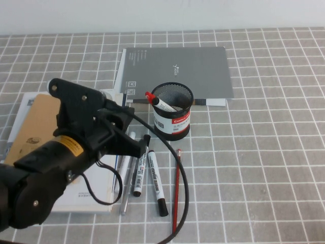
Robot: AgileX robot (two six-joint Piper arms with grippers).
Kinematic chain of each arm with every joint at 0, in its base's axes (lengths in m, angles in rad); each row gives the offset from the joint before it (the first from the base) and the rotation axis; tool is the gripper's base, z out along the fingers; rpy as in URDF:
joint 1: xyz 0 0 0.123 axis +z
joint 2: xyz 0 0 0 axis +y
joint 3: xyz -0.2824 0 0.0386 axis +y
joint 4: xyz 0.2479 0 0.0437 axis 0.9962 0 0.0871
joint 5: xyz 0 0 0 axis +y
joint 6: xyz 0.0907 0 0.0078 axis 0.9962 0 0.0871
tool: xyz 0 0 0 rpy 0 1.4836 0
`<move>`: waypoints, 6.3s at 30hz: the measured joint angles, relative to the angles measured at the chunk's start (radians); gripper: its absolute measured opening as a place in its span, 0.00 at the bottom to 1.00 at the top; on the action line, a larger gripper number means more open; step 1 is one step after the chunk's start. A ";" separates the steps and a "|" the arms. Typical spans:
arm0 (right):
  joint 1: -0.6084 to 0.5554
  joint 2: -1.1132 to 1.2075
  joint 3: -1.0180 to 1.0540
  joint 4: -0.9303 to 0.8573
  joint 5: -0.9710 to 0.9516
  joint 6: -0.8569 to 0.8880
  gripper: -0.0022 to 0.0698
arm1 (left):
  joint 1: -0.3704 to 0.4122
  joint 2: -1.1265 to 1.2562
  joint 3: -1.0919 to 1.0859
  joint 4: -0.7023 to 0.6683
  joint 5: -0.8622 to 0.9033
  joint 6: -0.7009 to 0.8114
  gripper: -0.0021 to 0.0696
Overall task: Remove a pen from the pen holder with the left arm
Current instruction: 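Take a marker out of the pen holder and lay it on the table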
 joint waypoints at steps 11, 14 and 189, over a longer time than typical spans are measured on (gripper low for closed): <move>0.000 0.000 0.000 0.000 0.000 0.000 0.01 | -0.007 0.000 0.000 -0.125 0.007 0.072 0.02; 0.000 0.000 0.000 0.000 0.000 0.000 0.01 | -0.007 0.000 0.000 -0.125 0.007 0.072 0.02; 0.000 0.000 0.000 0.000 0.000 0.000 0.01 | 0.179 0.526 -0.696 -0.659 1.305 0.397 0.18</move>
